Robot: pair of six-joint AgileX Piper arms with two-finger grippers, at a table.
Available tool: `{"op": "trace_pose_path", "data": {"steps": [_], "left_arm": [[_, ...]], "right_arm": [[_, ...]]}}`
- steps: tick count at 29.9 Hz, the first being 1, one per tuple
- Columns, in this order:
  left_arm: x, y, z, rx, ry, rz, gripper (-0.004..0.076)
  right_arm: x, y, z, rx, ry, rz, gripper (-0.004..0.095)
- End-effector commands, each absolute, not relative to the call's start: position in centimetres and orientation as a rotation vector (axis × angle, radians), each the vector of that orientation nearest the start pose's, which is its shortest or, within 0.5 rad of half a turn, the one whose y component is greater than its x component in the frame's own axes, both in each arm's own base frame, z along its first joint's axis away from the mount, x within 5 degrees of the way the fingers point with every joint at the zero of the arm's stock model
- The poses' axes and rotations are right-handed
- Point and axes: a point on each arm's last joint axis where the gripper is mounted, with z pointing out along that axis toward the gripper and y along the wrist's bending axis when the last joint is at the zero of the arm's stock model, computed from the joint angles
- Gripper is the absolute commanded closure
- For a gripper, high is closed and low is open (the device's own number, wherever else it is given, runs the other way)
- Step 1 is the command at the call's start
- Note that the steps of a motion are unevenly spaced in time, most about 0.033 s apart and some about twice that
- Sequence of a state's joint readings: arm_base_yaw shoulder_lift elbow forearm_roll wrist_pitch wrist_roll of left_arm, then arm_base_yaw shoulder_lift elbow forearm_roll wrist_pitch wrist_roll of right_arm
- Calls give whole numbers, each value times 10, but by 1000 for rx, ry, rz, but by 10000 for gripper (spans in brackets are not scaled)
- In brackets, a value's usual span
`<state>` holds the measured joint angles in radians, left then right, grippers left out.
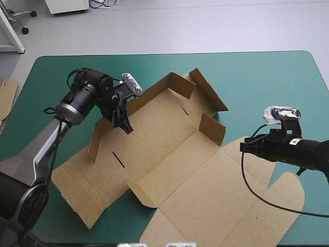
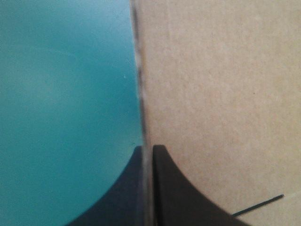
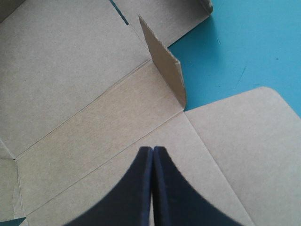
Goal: Fold the box
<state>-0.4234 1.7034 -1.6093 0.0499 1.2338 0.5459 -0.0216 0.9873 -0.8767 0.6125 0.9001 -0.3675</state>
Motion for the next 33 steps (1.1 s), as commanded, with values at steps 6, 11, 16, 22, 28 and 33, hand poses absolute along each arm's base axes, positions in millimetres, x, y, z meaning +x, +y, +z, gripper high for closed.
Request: {"op": "trace_pose_path", "data": {"steps": [6, 11, 16, 22, 28, 33], "left_arm": [[329, -139, 367, 1286, 2255, 363, 738], [337, -138, 372, 1250, 2164, 441, 738], [337, -141, 373, 1242, 2153, 400, 738], [336, -142, 383, 1248, 2063, 460, 738], [337, -138, 390, 1243, 2018, 528, 738], [341, -131, 396, 1210, 1970, 664, 738]], "right_arm": [[185, 39, 351, -127, 2272, 582, 940], [185, 39, 351, -126, 2272, 589, 940], [185, 39, 351, -126, 2271, 589, 940], [185, 39, 352, -125, 2269, 588, 940], [185, 39, 351, -123, 2271, 590, 940], [185, 40, 351, -125, 2275, 591, 940]]}}
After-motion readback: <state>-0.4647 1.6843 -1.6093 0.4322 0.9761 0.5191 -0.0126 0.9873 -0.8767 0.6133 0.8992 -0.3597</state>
